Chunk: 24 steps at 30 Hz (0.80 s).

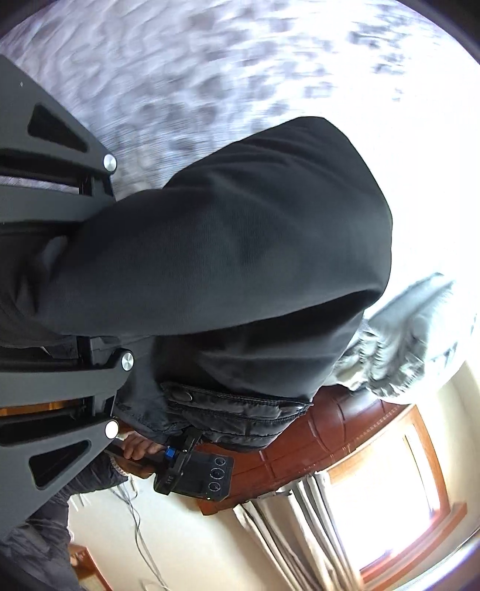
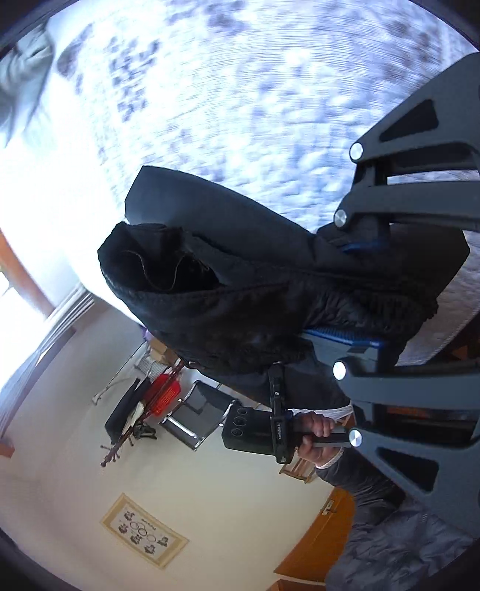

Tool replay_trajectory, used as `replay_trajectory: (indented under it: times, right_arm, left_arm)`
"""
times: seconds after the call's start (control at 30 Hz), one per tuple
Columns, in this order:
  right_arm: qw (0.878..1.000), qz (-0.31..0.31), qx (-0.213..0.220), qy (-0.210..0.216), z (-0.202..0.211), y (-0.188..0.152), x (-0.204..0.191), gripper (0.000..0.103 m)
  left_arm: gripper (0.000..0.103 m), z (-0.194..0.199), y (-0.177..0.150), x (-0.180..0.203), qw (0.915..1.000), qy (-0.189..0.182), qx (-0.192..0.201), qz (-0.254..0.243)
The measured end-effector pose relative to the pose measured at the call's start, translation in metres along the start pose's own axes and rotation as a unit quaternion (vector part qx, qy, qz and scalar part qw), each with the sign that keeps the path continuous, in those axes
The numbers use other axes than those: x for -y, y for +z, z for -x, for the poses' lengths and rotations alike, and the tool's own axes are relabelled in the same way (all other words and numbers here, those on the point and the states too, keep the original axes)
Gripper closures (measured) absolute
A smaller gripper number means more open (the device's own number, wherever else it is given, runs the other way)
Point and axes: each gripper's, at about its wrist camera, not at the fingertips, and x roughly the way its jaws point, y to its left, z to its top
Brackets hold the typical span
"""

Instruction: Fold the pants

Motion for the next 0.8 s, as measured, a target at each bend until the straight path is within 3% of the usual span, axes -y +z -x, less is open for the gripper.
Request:
replay_trajectory:
  times: [0.23,0.5,0.67,0.8]
  right_arm:
    - [1.0,-0.004,-0.013,0.023,-0.039,0.071,0.011,0.071]
    - [0.994,-0.08,-0.072,0.015,-0.119,0.095,0.068,0.069]
    - [0.99,-0.12,-0.065,0.036,-0.133,0.088,0.094,0.063]
    - [0.986,-0.147,-0.066,0.041,-0.133,0.078,0.109,0.037]
  left_arm:
    - [0.076,0.014,0.064,-0.026,0.9985,0.039,0.035,-0.016]
    - [0.071,-0.024,0.097,-0.109,0.9958,0.082,0.0,0.039]
    - [0.054,-0.028,0.093,-0.134,0.9973,0.061,0.009,0.04]
    - [0.029,-0.032,0.081,-0.141,0.9961,0.079,0.009,0.038]
